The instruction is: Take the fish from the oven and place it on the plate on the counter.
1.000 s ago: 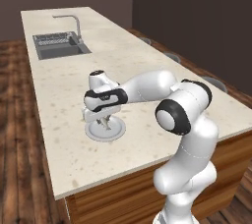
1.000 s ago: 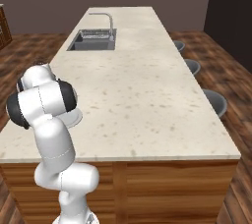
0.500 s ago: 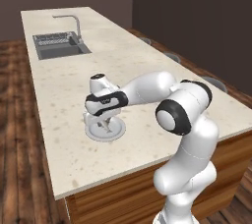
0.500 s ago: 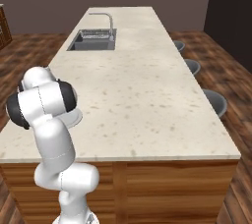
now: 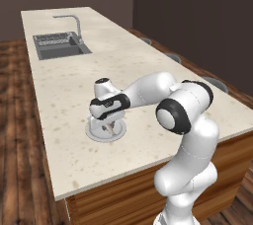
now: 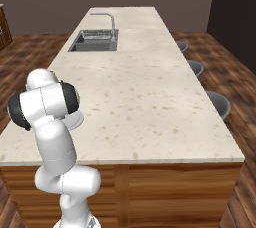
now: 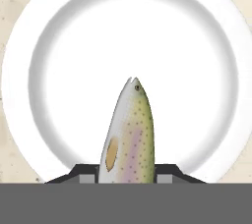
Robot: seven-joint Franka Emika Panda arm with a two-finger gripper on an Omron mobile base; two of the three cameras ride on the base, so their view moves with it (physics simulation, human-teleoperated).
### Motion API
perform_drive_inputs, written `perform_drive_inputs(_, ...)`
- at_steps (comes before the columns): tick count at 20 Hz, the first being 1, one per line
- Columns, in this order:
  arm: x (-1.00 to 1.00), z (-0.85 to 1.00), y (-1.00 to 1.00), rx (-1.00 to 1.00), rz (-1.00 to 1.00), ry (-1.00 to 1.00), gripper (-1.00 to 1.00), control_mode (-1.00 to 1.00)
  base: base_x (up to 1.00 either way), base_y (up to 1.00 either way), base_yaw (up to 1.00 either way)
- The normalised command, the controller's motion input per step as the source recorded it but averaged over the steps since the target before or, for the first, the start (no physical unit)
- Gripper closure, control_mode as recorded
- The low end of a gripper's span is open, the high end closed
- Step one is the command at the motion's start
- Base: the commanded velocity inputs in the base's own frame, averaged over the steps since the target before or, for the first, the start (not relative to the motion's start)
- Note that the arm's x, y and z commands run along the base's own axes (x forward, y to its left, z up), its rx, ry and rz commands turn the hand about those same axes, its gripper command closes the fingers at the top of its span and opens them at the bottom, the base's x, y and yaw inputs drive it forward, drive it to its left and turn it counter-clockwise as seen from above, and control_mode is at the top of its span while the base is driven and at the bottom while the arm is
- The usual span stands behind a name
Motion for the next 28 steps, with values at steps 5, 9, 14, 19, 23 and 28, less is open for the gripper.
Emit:
perform_drive_inputs(5,0.03,0.0,-0.36,0.0,0.0,0.0,1.0,-1.0,0.0,0.0,0.0)
perform_drive_inputs(9,0.08,0.0,-0.01,0.0,0.0,0.0,1.0,-1.0,0.0,0.0,0.0)
perform_drive_inputs(14,0.1,0.0,0.08,0.0,0.0,0.0,1.0,-1.0,0.0,0.0,0.0)
perform_drive_inputs(19,0.1,0.0,0.18,0.0,0.01,0.03,1.0,-1.0,0.0,0.0,0.0)
perform_drive_inputs(23,0.0,0.0,0.0,0.0,0.01,0.02,1.0,-1.0,0.0,0.0,0.0)
perform_drive_inputs(28,0.0,0.0,0.0,0.0,0.0,0.01,-1.0,-1.0,0.0,0.0,0.0)
